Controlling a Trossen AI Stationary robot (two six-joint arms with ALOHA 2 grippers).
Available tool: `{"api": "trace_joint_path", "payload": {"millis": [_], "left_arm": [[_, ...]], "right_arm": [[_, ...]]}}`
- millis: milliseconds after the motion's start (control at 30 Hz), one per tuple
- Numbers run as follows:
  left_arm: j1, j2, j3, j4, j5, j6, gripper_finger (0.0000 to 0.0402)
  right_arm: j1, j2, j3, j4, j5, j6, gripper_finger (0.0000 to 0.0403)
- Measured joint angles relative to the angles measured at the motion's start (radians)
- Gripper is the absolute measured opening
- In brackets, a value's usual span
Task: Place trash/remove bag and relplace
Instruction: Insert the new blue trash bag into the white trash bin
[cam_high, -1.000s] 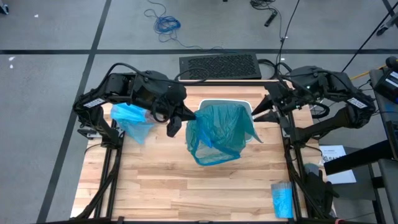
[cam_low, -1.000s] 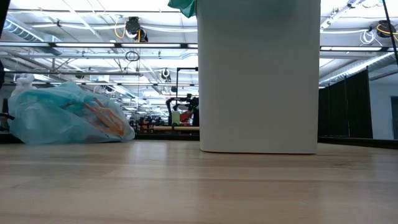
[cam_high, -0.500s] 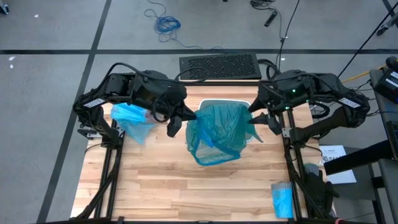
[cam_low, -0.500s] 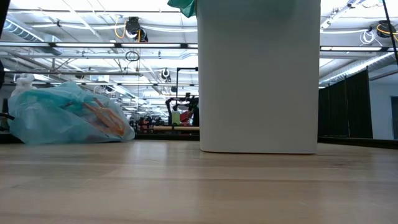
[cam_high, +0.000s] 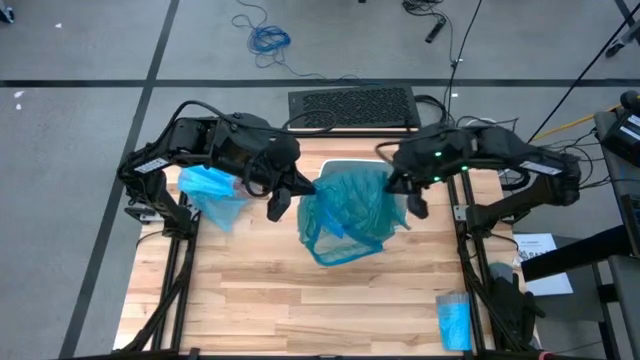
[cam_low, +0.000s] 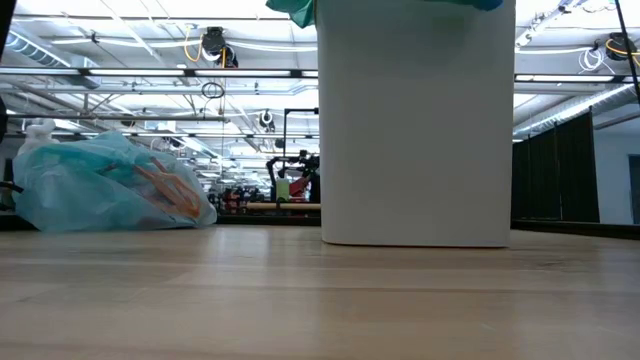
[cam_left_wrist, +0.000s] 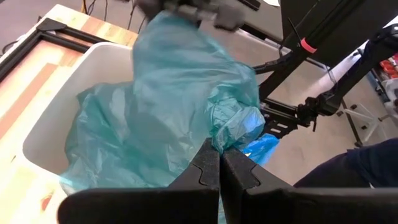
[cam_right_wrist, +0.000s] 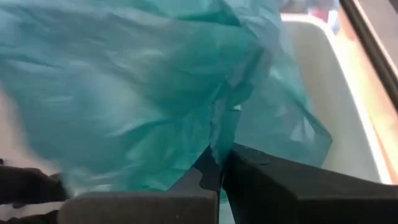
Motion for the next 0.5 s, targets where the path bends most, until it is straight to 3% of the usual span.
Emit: {"api": "trace_joint_path", "payload": {"millis": [367, 500], "left_arm": [[0.0, 0.004, 0.0, 0.0, 0.029, 0.003, 0.0], [0.002, 0.03, -0.002, -0.001, -0.025, 0.01, 0.0]], "right_arm": [[-0.099, -0.001, -0.255, 0.171, -0.128, 0.028, 0.0], [-0.103, 0.0, -0.286, 0.21, -0.172, 0.042, 0.0]]}}
